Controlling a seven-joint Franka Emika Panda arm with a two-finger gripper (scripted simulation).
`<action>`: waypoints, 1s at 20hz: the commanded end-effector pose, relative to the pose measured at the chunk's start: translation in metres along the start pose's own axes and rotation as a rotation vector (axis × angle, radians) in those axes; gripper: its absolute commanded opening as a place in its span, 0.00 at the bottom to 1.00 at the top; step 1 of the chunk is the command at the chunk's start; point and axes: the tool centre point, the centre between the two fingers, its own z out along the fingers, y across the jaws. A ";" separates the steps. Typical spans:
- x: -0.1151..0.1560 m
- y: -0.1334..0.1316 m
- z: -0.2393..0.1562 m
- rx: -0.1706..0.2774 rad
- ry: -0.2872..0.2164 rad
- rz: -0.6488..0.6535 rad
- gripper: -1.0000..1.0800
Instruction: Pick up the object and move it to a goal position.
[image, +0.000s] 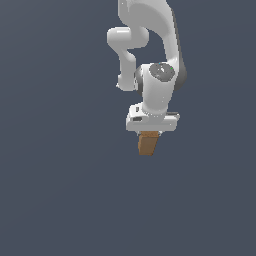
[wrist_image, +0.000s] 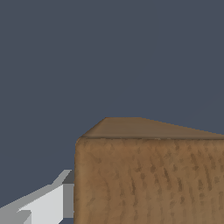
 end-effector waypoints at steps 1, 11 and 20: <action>0.001 0.000 0.001 0.000 0.001 0.000 0.00; 0.001 0.000 -0.002 0.002 0.005 -0.004 0.00; 0.022 0.005 -0.027 0.026 0.073 -0.059 0.00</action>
